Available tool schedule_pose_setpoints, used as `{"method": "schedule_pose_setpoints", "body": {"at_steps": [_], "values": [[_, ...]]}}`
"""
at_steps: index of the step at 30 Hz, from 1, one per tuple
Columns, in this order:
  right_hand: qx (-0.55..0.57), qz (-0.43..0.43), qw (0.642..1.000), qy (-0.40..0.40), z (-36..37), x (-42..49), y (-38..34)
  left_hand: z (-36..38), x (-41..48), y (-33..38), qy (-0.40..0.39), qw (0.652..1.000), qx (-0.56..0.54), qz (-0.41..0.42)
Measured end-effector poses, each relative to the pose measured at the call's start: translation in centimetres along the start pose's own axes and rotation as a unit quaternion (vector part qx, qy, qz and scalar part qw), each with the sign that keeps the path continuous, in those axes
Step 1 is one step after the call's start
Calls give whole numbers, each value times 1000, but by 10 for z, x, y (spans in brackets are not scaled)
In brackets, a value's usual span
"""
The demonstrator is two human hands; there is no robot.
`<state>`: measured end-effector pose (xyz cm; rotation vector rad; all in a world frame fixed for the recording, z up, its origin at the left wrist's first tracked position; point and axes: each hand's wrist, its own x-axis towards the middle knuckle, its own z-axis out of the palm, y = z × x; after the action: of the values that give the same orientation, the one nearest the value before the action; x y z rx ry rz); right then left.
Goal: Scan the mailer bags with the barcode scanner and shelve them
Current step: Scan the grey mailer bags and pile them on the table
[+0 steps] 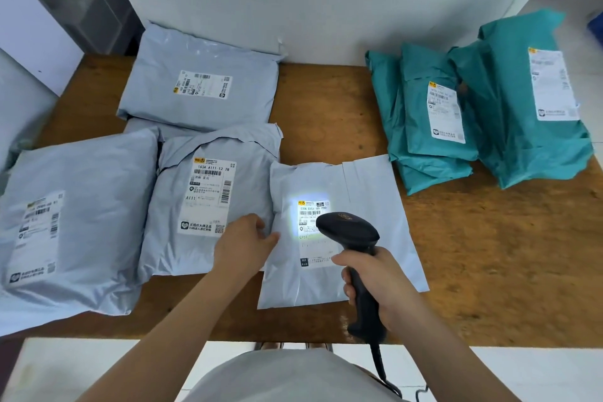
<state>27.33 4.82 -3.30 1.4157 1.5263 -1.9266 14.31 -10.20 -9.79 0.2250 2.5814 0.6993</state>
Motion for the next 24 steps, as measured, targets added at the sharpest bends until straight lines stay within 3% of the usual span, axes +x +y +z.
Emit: {"method": "schedule_pose_setpoints", "body": {"at_steps": [14,18,20,24], "values": [[17,13,1000,0,-4,-2,0,18,15,15,-23,998,62,20],[19,-1,1000,4,-4,-5,-2,9,14,26,-37,996,-22,79],[22,-19,999,19,-6,-7,-3,-8,9,41,-14,990,-77,115],[49,-52,997,39,-13,-9,-9,-72,7,58,108,976,-149,119]]}}
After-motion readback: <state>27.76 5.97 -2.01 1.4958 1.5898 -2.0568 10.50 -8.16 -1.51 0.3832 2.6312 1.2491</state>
